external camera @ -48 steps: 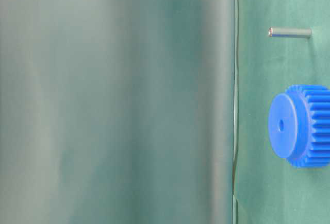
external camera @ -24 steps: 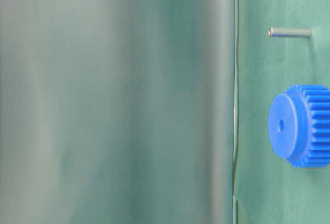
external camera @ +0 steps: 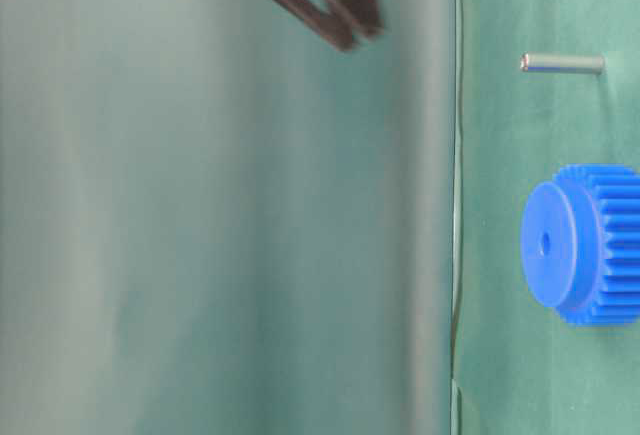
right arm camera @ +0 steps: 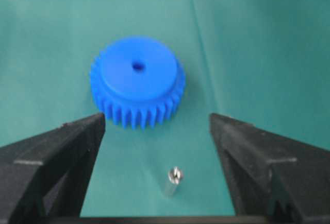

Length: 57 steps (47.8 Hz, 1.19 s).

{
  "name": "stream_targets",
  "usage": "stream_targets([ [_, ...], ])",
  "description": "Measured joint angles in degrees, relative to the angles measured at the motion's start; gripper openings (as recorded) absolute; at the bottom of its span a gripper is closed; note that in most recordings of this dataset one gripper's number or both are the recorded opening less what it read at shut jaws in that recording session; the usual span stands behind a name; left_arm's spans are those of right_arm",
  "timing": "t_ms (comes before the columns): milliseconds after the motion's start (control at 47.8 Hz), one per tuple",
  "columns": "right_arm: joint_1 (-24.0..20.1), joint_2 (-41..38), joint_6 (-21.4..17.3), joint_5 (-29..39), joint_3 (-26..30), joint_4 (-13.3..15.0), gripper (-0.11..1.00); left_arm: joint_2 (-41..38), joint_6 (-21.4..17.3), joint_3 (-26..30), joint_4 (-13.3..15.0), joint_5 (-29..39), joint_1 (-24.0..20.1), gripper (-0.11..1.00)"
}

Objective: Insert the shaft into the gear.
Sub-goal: 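Move the right gripper toward the small silver shaft, then lower the right gripper over the silver shaft and close on it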

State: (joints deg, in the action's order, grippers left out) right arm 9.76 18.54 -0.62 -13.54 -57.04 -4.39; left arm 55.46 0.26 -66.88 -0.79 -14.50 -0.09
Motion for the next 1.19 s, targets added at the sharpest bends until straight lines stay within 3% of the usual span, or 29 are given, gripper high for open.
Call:
stream_targets([
  [293, 1.2, -12.1, 0.0, -2.6, 1.7, -2.6, 0.87, -0.5, 0.0, 0.0, 0.0, 0.1, 0.0, 0.0],
  [753, 1.3, -16.0, 0.0, -2.8, 1.9, -4.0, 0.83, -0.5, 0.0, 0.0, 0.0, 0.4, 0.0, 0.0],
  [836, 1.3, -16.1, 0.0, -2.8, 1.9, -4.1, 0.75, -0.6, 0.0, 0.0, 0.0, 0.4, 0.0, 0.0],
  [1066, 1.3, -16.3, 0.0, -2.5, 1.9, -4.2, 0.19, -0.5, 0.0, 0.0, 0.0, 0.4, 0.0, 0.0],
  [1191, 1.3, -16.3, 0.0, -1.8, 2.0, -4.2, 0.17, -0.5, 0.0, 0.0, 0.0, 0.4, 0.0, 0.0],
])
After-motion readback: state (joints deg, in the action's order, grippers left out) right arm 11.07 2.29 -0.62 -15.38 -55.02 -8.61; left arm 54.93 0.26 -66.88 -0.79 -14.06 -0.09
